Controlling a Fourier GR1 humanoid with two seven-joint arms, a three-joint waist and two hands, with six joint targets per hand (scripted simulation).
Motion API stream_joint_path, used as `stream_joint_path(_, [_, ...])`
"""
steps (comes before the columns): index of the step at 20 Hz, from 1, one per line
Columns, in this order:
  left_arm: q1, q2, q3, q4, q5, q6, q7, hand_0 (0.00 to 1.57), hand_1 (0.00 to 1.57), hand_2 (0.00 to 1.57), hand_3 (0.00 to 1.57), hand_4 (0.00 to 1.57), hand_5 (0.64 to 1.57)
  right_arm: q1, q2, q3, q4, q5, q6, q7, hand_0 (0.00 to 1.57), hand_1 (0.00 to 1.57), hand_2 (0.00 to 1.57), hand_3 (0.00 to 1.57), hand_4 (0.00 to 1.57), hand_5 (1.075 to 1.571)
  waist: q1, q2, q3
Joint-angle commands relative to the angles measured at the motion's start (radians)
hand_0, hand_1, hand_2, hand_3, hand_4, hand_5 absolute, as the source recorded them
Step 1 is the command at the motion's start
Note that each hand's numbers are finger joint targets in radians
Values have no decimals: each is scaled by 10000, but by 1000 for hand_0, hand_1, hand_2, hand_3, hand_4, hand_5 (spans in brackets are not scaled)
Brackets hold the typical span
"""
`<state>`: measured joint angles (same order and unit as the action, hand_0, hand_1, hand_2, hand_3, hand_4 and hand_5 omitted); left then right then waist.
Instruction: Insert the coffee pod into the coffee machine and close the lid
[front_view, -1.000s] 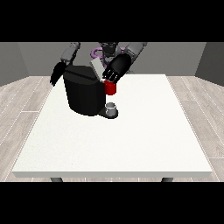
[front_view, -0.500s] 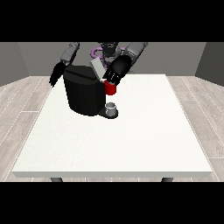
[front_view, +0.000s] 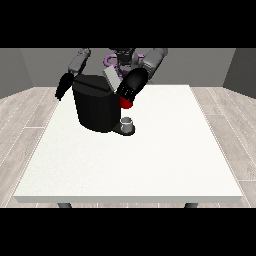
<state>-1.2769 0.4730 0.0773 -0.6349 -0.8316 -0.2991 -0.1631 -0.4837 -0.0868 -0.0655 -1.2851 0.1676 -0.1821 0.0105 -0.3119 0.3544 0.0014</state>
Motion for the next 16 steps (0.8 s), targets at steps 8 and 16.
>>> stream_joint_path(8, [-282,149,362,193,26,613,-584,1212,1212,1186,971,0,1571,-321,272,249,-183,208,-255,227,0,0,0,0,61,1571,-199,388,-13])
stream_joint_path(16, [-118,545,12,151,-598,1161,-1111,1044,1044,1049,744,0,1571,-351,138,277,-355,300,-227,342,0,0,0,0,71,1571,-289,528,-13])
